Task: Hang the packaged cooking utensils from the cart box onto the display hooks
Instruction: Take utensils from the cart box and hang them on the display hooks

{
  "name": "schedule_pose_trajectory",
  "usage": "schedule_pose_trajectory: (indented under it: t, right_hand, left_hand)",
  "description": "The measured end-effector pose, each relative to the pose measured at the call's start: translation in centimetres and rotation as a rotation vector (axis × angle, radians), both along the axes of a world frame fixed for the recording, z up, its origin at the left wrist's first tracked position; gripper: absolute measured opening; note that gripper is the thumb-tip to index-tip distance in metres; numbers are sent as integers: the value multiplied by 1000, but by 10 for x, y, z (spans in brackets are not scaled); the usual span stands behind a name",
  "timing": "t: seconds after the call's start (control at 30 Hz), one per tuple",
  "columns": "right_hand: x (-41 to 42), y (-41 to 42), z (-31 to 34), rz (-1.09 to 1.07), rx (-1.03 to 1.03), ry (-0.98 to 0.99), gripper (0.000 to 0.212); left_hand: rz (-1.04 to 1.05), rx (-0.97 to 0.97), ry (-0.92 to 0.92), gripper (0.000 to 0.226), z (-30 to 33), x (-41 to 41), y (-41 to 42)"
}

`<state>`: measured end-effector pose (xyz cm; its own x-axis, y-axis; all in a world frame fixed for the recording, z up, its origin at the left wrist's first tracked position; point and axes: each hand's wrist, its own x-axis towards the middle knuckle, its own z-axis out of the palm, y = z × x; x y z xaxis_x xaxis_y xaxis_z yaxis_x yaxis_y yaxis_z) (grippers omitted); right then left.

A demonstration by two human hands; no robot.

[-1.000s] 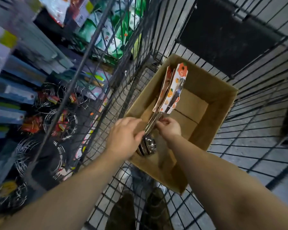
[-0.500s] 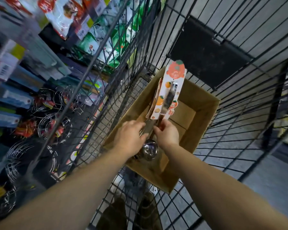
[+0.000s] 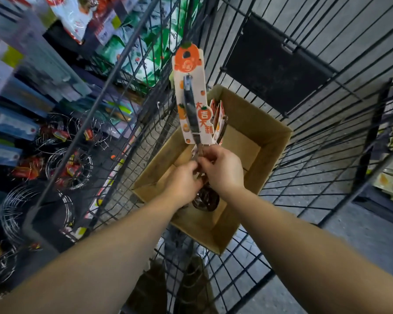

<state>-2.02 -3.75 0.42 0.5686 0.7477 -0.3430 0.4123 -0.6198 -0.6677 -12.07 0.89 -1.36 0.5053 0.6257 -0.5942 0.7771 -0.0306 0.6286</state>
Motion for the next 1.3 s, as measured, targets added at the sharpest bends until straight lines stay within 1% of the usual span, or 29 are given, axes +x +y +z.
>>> schedule_pose_trajectory:
  t: [0.2, 0.37, 0.43, 0.5, 0.53, 0.57, 0.63, 0.73, 0.8, 0.87, 0.97, 1.0, 1.07, 1.1, 1.17, 1.23, 1.3]
  right_hand:
    - [9, -9, -12, 18, -51, 6, 19]
    - [12, -13, -24, -37, -94, 93, 16]
    - [12, -12, -25, -70, -93, 155, 13]
    - [13, -10, -24, -106, -70, 193, 11]
    - [13, -9, -22, -122, -54, 208, 10]
    - [13, -9, -21, -136, -42, 222, 11]
    - [15, -9, -20, -167, -39, 241, 12]
    - [20, -11, -23, -238, -79, 231, 16]
    - [23, -12, -25, -270, -104, 192, 21]
    - [25, -11, -25, -287, -103, 183, 20]
    - [23, -9, -22, -293, -77, 268, 10]
    - [22, -9, -21, -288, -77, 307, 9]
    - [18, -8, -20, -285, -90, 392, 7]
    - [15, -7, -20, -291, -93, 437, 6]
    - [11, -5, -20, -303, -90, 512, 4]
    - [9, -3, -20, -309, -79, 590, 5]
    - [10, -2, -18, -317, -65, 695, 8]
  left_hand:
    - [-1, -60, -9, 28, -8, 5, -3]
    - [10, -89, -24, 26, -12, 5, -1]
    - [-20, -85, 2, 35, -11, 4, -1]
    - [-67, -71, 67, 49, -13, 2, -2]
    - [-73, -90, 102, 52, -15, 0, -2]
    - [-62, -122, 127, 51, -17, -2, -2]
    - [-29, -151, 163, 41, -22, -7, 0]
    - [10, -124, 193, 24, -28, -15, 5]
    - [56, -110, 215, 19, -28, -20, 9]
    - [105, -121, 224, 15, -29, -25, 11]
    - [95, -178, 193, 12, -29, -28, 10]
    - [95, -200, 165, 16, -27, -27, 9]
    - [126, -266, 75, 28, -23, -24, 7]
    - [145, -297, 19, 30, -22, -22, 6]
    - [164, -337, -64, 26, -21, -19, 4]
    - [209, -318, -102, 20, -22, -17, 3]
    - [293, -247, -101, 18, -23, -16, 4]
